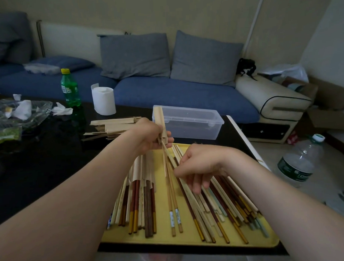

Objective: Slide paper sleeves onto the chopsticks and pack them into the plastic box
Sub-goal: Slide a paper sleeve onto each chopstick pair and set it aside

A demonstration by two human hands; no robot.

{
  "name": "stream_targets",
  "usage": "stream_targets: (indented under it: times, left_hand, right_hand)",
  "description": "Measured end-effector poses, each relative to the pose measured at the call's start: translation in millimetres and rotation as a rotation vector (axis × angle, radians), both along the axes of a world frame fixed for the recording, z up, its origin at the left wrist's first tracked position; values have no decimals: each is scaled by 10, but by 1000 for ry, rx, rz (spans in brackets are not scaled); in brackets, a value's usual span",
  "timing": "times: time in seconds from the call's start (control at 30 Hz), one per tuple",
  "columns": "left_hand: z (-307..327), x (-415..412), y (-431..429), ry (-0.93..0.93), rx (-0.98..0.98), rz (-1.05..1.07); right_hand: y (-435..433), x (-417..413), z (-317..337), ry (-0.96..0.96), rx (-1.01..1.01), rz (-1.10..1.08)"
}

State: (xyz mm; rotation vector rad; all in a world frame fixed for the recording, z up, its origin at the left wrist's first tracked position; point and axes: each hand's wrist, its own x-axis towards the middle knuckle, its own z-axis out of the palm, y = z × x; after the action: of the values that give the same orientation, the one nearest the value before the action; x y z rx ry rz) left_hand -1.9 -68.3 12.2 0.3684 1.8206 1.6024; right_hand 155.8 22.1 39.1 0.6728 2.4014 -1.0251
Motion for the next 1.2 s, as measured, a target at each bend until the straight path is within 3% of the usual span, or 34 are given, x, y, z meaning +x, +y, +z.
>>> stream_targets:
  times: [0.37, 0.63, 0.8, 1.2]
  left_hand:
    - [24, 28, -19, -10, 37, -19]
    - [70, 125, -8, -77, 98, -131]
    - [62, 76, 21, -80, 130, -46]
    - [46, 95, -8, -58, -29, -215]
  right_hand:
    - [81, 3, -45, 74, -88, -71]
    - [73, -99, -158, 386, -141, -383]
    - [76, -24, -60, 249, -159, -350]
    - [93, -56, -145, 423, -73, -417]
